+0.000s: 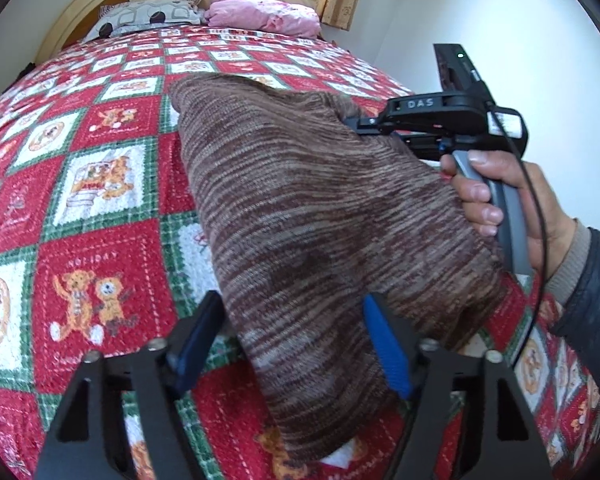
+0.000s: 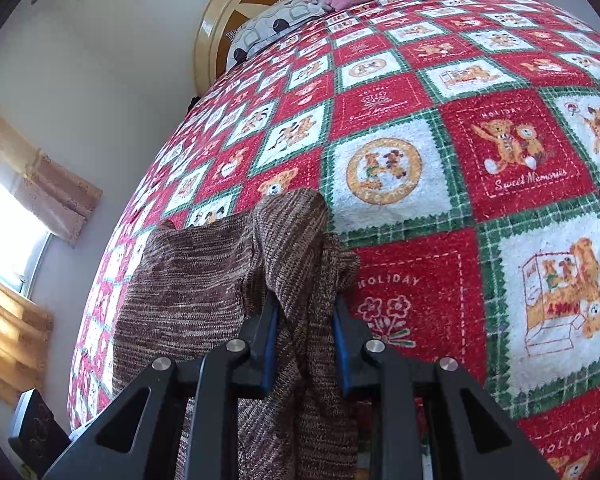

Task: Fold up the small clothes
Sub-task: 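Grasp the sweater edge with the right tool while the left tool grasps beside it, then lift the gripped edge with both tools and fold the sweater over again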

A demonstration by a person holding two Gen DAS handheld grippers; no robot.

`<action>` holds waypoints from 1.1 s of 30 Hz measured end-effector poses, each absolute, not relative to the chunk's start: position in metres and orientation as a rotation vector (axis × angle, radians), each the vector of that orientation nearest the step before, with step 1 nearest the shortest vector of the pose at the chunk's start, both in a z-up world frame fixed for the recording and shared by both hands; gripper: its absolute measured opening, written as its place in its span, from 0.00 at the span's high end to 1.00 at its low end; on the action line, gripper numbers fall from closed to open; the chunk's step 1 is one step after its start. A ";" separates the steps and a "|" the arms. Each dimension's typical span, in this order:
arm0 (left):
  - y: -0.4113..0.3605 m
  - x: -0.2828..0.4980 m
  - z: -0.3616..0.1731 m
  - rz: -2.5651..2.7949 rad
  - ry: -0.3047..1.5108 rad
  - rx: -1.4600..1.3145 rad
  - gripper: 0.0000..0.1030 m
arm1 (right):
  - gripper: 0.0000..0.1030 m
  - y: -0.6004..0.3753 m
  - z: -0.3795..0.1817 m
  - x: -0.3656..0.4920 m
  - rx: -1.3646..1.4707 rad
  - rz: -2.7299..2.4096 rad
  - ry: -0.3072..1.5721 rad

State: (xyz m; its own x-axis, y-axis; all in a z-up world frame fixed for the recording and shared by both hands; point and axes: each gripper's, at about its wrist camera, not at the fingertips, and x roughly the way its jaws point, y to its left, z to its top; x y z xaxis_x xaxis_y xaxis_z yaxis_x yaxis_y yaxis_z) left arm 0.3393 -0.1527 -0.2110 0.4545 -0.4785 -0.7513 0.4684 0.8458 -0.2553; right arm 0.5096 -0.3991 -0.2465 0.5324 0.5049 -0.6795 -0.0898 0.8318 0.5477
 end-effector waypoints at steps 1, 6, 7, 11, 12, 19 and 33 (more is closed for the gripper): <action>-0.152 0.339 -0.211 -0.594 0.932 -0.018 0.40 | 0.77 -0.398 -0.246 0.508 0.480 0.367 0.950; -0.144 0.341 -0.211 -0.610 0.954 -0.086 0.70 | 0.78 -0.391 -0.239 0.506 0.430 0.336 0.945; -0.143 0.342 -0.211 -0.617 0.959 -0.100 0.73 | 0.79 -0.389 -0.236 0.505 0.415 0.326 0.943; -0.142 0.340 -0.209 -0.626 0.949 -0.098 0.82 | 0.80 -0.384 -0.230 0.501 0.381 0.306 0.928; -0.143 0.338 -0.208 -0.622 0.941 -0.089 0.83 | 0.80 -0.384 -0.229 0.500 0.378 0.302 0.922; -0.133 0.325 -0.191 -0.595 0.890 -0.094 0.85 | 0.81 -0.380 -0.204 0.486 0.368 0.306 0.848; -0.060 0.281 -0.135 -0.510 0.801 -0.101 0.86 | 0.81 -0.298 -0.138 0.449 0.332 0.448 0.757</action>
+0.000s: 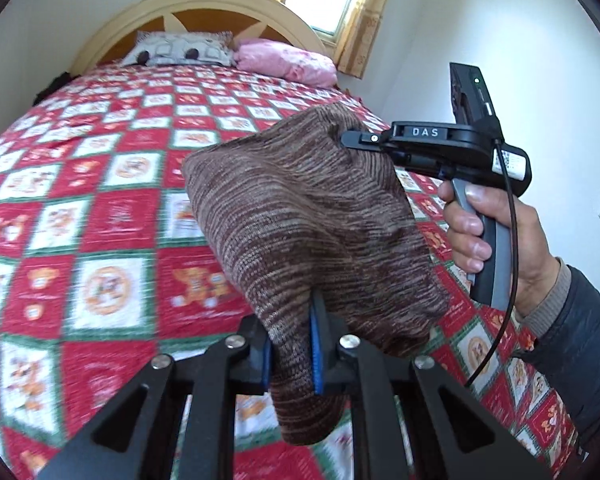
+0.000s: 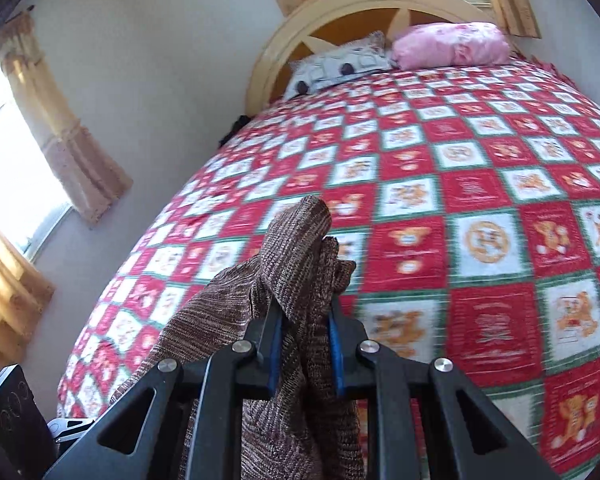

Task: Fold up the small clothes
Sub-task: 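Lift the gripped edge with both tools and fold the sweater over again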

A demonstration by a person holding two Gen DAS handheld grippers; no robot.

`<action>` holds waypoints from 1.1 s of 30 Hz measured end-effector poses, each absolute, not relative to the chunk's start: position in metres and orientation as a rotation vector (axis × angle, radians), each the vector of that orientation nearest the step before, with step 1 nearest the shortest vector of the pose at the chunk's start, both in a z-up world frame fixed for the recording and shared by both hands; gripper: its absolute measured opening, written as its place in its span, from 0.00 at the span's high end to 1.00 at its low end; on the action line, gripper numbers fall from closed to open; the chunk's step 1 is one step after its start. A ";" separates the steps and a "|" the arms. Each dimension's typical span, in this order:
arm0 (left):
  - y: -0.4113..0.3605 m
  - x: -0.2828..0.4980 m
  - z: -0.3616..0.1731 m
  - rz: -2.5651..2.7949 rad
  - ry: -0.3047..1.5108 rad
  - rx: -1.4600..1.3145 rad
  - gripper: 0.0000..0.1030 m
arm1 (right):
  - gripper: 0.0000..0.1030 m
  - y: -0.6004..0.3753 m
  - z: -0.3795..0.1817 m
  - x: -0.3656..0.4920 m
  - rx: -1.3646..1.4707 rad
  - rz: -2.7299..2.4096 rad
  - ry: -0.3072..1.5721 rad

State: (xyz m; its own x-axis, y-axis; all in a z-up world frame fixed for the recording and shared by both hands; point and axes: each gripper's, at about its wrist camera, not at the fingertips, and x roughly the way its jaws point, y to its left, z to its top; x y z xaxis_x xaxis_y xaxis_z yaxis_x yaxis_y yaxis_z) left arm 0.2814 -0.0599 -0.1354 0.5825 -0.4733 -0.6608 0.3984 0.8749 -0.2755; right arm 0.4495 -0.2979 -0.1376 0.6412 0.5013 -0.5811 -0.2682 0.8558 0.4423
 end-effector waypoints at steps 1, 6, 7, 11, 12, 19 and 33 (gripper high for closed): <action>-0.052 0.278 -0.133 -0.499 0.795 -0.103 0.86 | 0.81 -0.290 -0.135 0.448 0.330 0.462 0.753; -0.016 0.249 -0.120 -0.433 0.757 -0.098 0.86 | 0.82 -0.246 -0.125 0.438 0.337 0.546 0.744; -0.009 0.245 -0.119 -0.422 0.753 -0.094 0.86 | 0.82 -0.237 -0.124 0.437 0.337 0.561 0.743; 0.020 0.222 -0.114 -0.372 0.736 -0.083 0.86 | 0.82 -0.196 -0.119 0.429 0.343 0.640 0.741; 0.024 0.219 -0.113 -0.364 0.733 -0.083 0.86 | 0.82 -0.182 -0.117 0.427 0.342 0.672 0.742; 0.068 0.185 -0.111 -0.259 0.703 -0.119 0.86 | 0.83 -0.108 -0.110 0.411 0.307 0.786 0.741; 0.115 0.157 -0.177 -0.149 0.813 -0.182 0.86 | 0.83 -0.001 -0.166 0.408 0.195 0.860 0.901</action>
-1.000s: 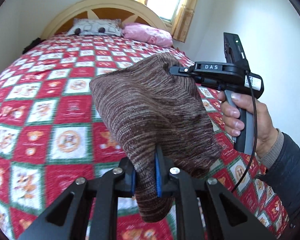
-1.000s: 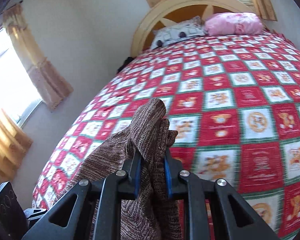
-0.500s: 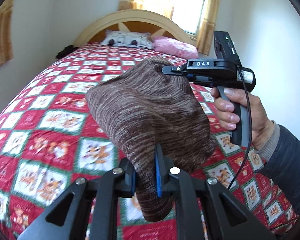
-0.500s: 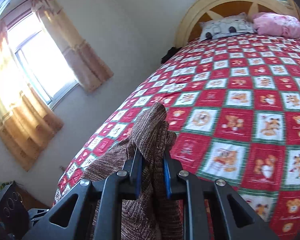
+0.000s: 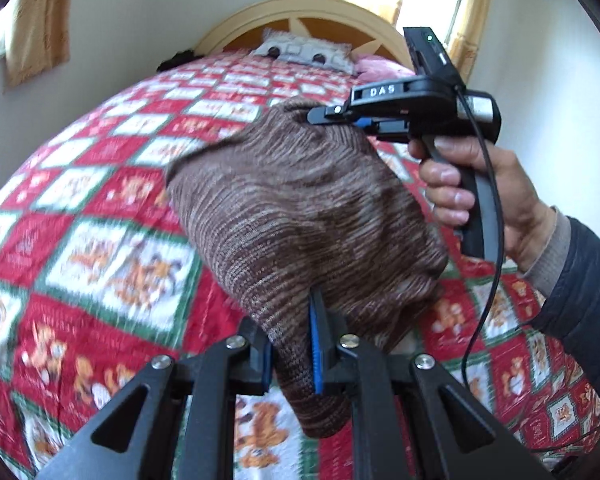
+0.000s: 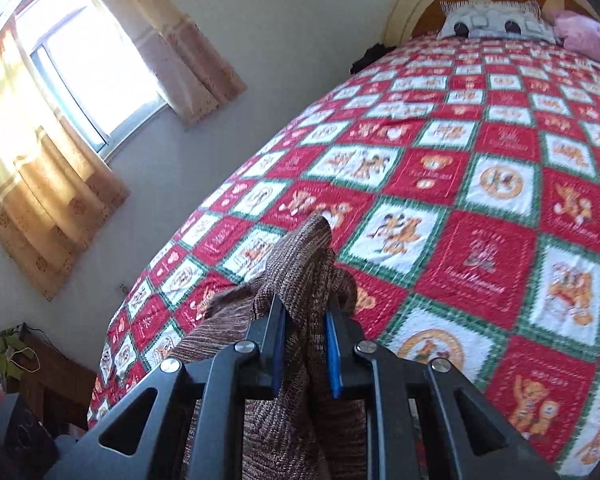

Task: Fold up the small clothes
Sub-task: 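Lift the gripped edge with both tools and fold the sweater over again, then open both tools and release the folded sweater bundle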

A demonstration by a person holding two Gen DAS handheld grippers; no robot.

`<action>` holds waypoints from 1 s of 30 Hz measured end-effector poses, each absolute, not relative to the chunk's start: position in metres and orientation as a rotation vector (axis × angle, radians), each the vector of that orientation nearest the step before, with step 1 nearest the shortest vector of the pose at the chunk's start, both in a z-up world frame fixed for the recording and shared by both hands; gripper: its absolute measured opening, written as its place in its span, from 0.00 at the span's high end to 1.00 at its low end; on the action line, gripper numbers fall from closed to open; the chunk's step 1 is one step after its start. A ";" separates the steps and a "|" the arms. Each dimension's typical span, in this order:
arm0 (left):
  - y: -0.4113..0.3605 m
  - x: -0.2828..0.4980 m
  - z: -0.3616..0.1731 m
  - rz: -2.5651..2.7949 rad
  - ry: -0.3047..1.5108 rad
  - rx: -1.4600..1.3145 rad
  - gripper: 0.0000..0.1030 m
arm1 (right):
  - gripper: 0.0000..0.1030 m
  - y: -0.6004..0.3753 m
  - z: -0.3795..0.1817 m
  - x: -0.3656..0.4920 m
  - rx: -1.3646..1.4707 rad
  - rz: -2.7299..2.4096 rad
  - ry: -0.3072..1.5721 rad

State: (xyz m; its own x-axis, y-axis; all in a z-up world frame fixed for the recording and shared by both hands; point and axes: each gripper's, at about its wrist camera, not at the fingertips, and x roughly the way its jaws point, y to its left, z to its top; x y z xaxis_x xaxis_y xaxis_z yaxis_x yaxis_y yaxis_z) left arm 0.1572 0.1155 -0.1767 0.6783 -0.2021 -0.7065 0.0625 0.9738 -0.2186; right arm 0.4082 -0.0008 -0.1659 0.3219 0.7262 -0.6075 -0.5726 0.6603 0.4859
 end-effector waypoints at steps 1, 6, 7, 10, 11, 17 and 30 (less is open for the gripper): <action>0.119 0.156 -0.184 -0.147 0.827 -0.183 0.86 | 0.83 0.003 -0.171 0.410 0.191 0.858 0.912; 0.118 0.151 -0.204 -0.165 0.852 -0.190 0.82 | 0.83 0.013 -0.195 0.416 0.164 0.823 0.965; 0.117 0.150 -0.203 -0.167 0.849 -0.192 0.79 | 0.80 0.010 -0.199 0.417 0.165 0.813 0.975; 0.121 0.151 -0.191 -0.159 0.832 -0.183 0.72 | 0.76 -0.004 -0.206 0.416 0.180 0.789 1.006; 0.126 0.150 -0.183 -0.169 0.809 -0.192 0.72 | 0.73 -0.009 -0.206 0.414 0.181 0.785 1.012; 0.143 0.162 -0.150 -0.096 0.697 -0.142 0.52 | 0.71 -0.067 -0.183 0.366 0.132 0.806 0.930; 0.109 0.155 -0.207 -0.048 0.792 0.013 0.45 | 0.94 -0.092 -0.222 0.254 0.016 0.836 1.061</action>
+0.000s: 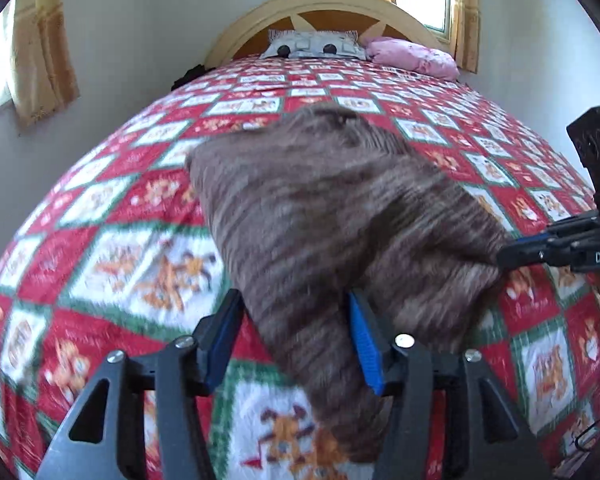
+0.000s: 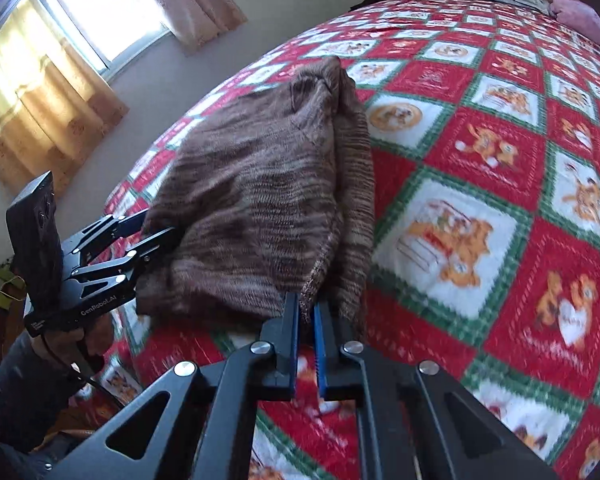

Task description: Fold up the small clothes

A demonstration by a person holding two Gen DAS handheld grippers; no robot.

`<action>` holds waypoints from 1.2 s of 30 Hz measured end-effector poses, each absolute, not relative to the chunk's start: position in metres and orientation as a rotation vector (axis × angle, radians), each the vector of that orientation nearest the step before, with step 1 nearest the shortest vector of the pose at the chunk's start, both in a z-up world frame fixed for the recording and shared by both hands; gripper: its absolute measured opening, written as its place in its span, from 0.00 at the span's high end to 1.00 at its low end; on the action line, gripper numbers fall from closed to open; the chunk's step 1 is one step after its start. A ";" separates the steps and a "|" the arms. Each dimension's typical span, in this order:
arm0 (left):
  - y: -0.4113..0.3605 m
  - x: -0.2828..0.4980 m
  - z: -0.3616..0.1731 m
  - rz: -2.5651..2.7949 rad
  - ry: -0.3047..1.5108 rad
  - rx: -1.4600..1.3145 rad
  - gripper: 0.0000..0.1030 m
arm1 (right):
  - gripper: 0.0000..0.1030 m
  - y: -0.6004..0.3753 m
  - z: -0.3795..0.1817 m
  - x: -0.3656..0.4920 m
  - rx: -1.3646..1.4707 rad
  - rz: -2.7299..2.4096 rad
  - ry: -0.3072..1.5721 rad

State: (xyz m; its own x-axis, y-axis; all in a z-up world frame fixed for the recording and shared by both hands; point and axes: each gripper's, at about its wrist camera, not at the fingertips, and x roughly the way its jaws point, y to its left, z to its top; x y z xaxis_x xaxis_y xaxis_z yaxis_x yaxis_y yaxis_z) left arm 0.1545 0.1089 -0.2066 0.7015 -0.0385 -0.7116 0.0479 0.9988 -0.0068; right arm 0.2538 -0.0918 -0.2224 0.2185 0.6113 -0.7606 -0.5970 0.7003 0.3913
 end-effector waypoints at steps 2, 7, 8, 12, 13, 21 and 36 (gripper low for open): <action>0.113 0.149 -0.208 -0.068 0.799 -0.015 0.44 | 0.94 -0.102 -0.227 0.255 0.043 0.819 1.072; 0.110 0.145 -0.193 -0.055 0.770 0.003 0.41 | 0.94 -0.114 -0.212 0.256 0.055 0.757 1.017; 0.108 0.145 -0.192 -0.056 0.766 0.004 0.38 | 0.92 -0.113 -0.204 0.253 0.048 0.741 0.991; 0.102 0.145 -0.196 -0.062 0.776 0.006 0.35 | 0.92 -0.090 -0.174 0.237 0.020 0.786 0.861; 0.101 0.144 -0.198 -0.058 0.784 0.010 0.34 | 0.92 -0.077 -0.171 0.234 0.012 0.834 0.844; 0.094 0.139 -0.203 -0.079 0.801 -0.003 0.33 | 0.92 -0.020 -0.216 0.224 -0.126 0.845 0.948; 0.091 0.120 -0.191 -0.107 0.782 -0.015 0.26 | 0.91 -0.053 -0.230 0.207 0.012 0.782 0.945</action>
State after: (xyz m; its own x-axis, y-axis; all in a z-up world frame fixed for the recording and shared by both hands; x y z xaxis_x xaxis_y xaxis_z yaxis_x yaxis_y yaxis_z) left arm 0.1204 0.0913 -0.1910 0.7044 -0.1021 -0.7024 0.0909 0.9944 -0.0534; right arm 0.2069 -0.0535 -0.2302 0.3373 0.6049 -0.7213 -0.5953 0.7307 0.3344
